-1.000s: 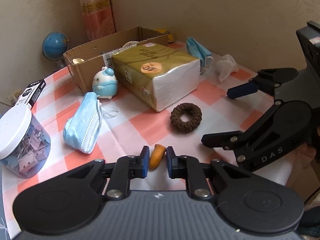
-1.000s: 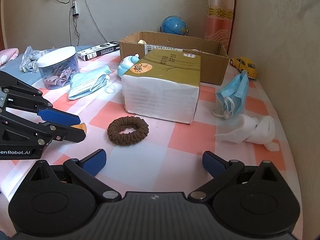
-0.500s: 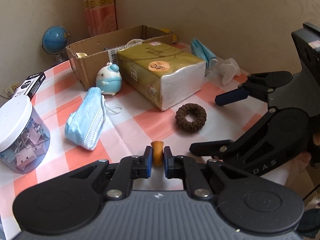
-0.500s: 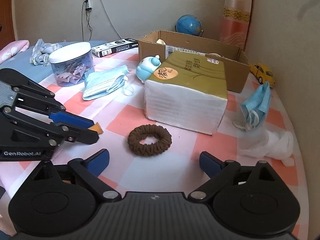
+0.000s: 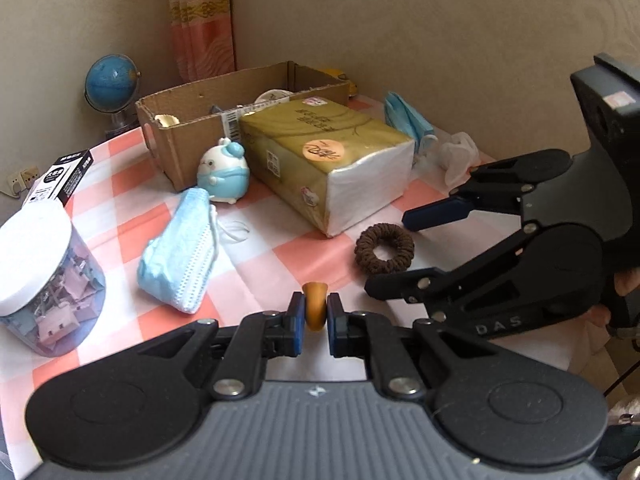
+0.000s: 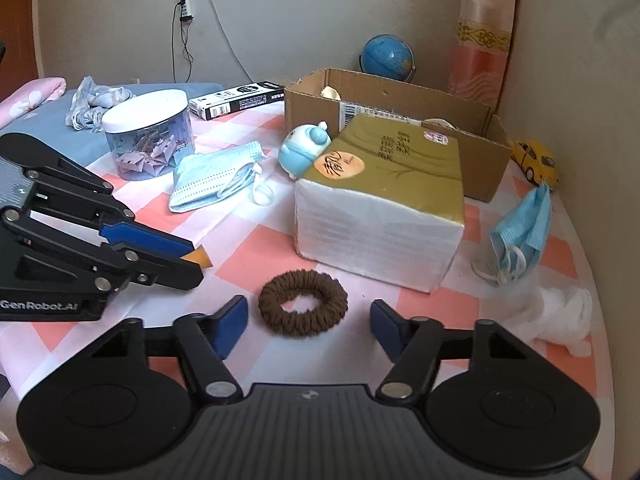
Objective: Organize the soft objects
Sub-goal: 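Close the right tool on the brown knit scrunchie while the left tool holds the orange item, then carry the orange item into the box and open the left tool while the right tool lifts the scrunchie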
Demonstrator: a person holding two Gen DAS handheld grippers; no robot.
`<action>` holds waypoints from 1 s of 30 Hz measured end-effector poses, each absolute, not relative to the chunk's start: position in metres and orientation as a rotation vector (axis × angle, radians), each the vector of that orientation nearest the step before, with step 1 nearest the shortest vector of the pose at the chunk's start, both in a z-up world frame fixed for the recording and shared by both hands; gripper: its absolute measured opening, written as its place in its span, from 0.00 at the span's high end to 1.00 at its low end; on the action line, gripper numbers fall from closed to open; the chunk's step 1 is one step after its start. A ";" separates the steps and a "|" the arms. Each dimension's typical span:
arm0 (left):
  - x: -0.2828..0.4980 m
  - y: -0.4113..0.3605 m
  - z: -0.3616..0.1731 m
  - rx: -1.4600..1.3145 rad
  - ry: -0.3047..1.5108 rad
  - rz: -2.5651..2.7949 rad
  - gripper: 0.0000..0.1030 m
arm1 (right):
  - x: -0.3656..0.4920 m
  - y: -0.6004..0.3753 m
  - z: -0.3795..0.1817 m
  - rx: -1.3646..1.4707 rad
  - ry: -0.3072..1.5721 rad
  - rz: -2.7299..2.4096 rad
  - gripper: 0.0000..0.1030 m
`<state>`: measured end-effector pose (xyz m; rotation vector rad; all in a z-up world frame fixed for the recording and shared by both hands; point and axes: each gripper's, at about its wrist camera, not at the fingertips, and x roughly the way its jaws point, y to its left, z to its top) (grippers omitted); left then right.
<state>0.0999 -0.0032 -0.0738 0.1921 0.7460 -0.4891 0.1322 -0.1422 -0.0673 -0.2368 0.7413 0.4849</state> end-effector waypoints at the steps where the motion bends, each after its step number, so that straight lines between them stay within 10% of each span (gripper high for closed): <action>1: 0.100 -0.002 -0.073 0.191 0.746 -0.489 0.91 | 0.133 -0.141 -0.067 -0.237 0.739 0.486 0.40; 8: 0.101 0.005 -0.065 0.187 0.762 -0.508 0.91 | 0.132 -0.141 -0.062 -0.224 0.760 0.480 0.55; 30: 0.161 0.005 0.006 0.240 0.619 -0.501 0.91 | 0.116 -0.165 0.007 -0.239 0.629 0.463 0.55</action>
